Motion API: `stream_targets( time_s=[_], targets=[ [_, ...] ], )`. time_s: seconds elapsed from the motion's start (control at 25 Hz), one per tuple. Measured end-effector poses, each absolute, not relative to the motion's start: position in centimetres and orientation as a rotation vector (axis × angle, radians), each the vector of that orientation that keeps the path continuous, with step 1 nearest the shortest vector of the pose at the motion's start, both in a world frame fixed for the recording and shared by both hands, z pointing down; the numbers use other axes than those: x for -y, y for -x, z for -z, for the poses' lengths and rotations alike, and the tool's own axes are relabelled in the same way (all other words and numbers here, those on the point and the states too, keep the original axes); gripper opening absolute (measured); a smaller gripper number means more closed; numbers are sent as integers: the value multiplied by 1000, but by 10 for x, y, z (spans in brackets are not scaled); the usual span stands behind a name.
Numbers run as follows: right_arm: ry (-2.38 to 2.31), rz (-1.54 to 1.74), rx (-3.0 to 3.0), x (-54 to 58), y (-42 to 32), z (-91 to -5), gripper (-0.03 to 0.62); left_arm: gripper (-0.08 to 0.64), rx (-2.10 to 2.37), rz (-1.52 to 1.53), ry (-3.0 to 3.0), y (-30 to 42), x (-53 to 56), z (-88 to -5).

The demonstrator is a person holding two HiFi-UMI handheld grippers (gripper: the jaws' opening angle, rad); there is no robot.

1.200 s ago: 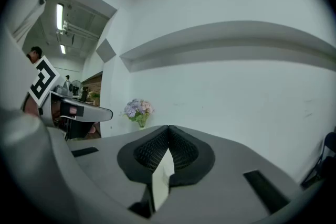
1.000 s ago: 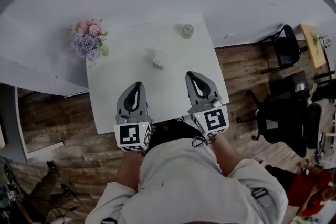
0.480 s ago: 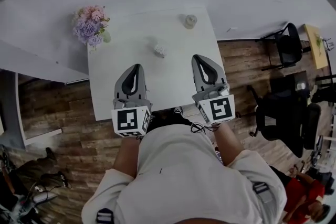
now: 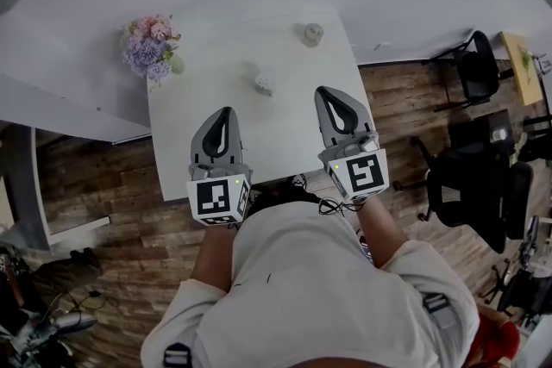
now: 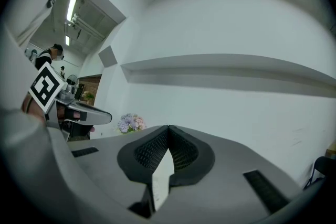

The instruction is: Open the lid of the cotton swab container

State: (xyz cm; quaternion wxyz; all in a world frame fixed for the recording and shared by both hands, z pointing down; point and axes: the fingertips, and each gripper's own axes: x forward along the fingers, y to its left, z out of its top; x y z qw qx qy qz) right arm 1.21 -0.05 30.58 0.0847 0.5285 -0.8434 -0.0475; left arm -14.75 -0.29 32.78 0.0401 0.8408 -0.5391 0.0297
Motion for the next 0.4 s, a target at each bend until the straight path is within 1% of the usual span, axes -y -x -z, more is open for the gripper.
stream_targets(
  time_s=[0.4],
  targets=[
    [-1553, 133, 2524, 0, 4, -313, -3, 20, 1623, -96, -2564, 157, 3, -338]
  ],
)
